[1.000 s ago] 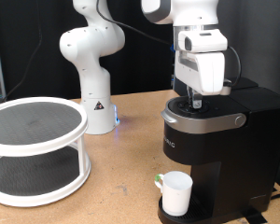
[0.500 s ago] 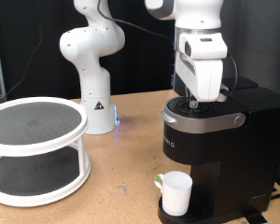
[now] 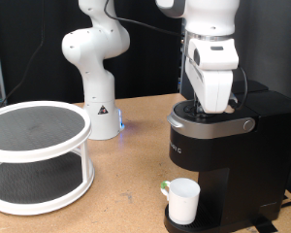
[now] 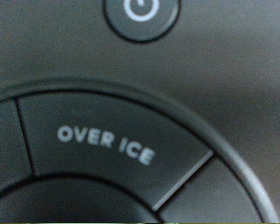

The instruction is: Make a cup of coffee with the keurig machine

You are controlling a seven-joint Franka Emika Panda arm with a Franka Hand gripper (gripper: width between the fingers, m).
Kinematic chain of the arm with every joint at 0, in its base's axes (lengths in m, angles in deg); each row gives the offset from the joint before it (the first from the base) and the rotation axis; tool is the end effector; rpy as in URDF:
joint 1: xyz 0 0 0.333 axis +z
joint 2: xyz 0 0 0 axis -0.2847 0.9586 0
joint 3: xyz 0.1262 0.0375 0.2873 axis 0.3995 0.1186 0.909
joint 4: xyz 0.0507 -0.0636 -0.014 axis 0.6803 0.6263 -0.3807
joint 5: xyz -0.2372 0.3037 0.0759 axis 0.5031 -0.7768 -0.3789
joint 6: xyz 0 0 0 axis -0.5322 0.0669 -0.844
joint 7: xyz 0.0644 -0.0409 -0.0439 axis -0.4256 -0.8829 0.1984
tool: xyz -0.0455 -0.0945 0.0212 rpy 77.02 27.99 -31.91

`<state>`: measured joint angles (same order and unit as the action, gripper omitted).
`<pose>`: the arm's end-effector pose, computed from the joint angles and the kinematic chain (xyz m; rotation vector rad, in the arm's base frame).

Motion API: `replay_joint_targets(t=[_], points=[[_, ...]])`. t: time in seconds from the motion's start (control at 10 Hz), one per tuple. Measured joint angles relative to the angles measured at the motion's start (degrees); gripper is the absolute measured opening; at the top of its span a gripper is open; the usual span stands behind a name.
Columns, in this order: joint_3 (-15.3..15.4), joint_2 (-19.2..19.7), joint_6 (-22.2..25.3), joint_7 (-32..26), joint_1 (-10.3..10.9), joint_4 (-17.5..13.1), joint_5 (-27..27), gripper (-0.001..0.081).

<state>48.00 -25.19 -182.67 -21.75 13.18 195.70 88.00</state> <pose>0.5271 0.1110 0.4261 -2.9941 -0.8201 0.0710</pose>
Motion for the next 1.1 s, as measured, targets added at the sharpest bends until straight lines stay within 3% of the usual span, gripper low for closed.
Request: replay_joint_targets(t=[0.3,0.6,0.8,1.0,1.1], points=[[-0.4,0.9,3.4,-1.4,0.0,-1.6,-1.3,0.0007],[-0.5,0.7,2.1,-1.5,0.0,-1.1,-2.0,0.0007],[-0.6,-1.2,-5.1,-2.7,0.0,2.2,-3.8,0.0007],[-0.6,-4.8,-13.6,-5.7,0.0,7.8,-7.2,0.0007],[-0.7,-6.8,-15.6,-6.9,0.0,10.0,-9.0,0.0007]])
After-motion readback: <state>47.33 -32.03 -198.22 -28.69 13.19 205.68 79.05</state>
